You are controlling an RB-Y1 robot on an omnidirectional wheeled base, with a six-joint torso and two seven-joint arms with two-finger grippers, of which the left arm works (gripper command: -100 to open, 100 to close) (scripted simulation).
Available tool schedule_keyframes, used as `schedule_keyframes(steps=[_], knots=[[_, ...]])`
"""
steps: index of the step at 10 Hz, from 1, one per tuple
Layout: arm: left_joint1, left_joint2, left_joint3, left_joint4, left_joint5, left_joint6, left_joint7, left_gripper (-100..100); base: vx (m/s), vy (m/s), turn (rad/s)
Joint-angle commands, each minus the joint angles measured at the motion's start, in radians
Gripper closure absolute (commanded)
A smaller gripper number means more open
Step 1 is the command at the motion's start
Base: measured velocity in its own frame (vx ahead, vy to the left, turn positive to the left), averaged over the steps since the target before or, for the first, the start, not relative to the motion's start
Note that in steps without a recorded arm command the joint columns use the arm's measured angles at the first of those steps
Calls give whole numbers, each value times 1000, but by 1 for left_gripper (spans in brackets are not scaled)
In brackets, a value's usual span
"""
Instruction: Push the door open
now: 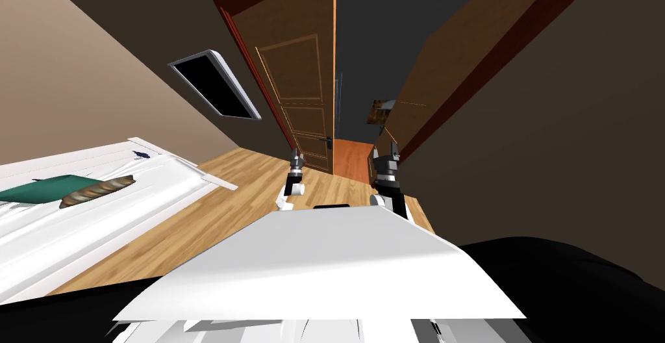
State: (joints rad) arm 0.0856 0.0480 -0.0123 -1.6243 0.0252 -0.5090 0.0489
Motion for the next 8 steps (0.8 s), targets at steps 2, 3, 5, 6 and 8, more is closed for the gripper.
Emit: schedule_keyframes(steps=[2, 3, 5, 6, 8], knots=[[-36, 3, -1, 63, -2, 2, 3, -100, 41, 29, -23], [-64, 5, -3, 102, -4, 2, 5, -100, 46, 18, -38], [-92, 6, -5, 146, -7, 3, 7, -100, 41, 19, -28], [-92, 6, -5, 156, -7, 3, 7, -100, 38, 18, -18], [-121, 7, -7, 203, -9, 4, 9, -100, 59, 25, -28]])
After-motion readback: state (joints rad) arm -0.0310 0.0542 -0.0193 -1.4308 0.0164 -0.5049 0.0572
